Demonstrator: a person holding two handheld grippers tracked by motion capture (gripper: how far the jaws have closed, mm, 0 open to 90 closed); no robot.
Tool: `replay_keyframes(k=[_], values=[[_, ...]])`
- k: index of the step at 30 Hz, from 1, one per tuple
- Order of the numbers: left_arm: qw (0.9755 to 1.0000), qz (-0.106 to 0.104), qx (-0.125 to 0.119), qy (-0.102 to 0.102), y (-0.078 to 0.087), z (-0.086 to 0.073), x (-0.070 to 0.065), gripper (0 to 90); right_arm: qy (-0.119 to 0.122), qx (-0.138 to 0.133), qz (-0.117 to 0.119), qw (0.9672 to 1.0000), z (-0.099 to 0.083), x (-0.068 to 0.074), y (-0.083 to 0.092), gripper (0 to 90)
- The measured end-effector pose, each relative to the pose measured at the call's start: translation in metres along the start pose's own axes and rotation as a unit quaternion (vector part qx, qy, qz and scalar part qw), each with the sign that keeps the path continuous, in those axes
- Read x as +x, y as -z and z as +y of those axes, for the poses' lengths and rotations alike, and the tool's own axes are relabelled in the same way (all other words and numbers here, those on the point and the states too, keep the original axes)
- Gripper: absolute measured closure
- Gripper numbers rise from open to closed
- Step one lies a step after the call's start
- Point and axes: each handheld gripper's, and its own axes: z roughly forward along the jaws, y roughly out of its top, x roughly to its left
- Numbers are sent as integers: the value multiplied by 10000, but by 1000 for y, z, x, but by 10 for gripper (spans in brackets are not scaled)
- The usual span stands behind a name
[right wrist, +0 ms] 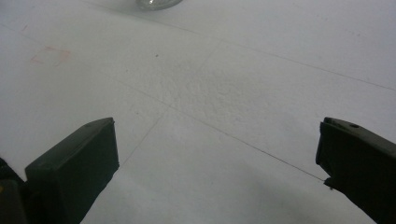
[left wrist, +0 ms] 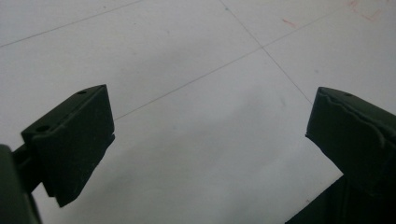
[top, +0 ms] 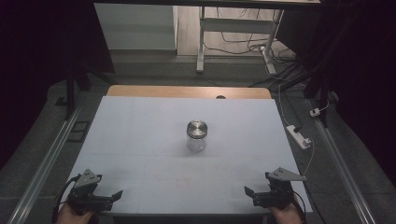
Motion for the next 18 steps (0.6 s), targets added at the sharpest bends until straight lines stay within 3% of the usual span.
replay_keyframes(k=[5, 18], values=[[9999, -4, 44, -137, -1, 0, -2, 21, 43, 24, 4, 10000, 0, 1, 0, 0], [9998, -43, 62, -171, -1, 0, -3, 21, -35, -17, 111, 9999, 0, -1, 1, 0]])
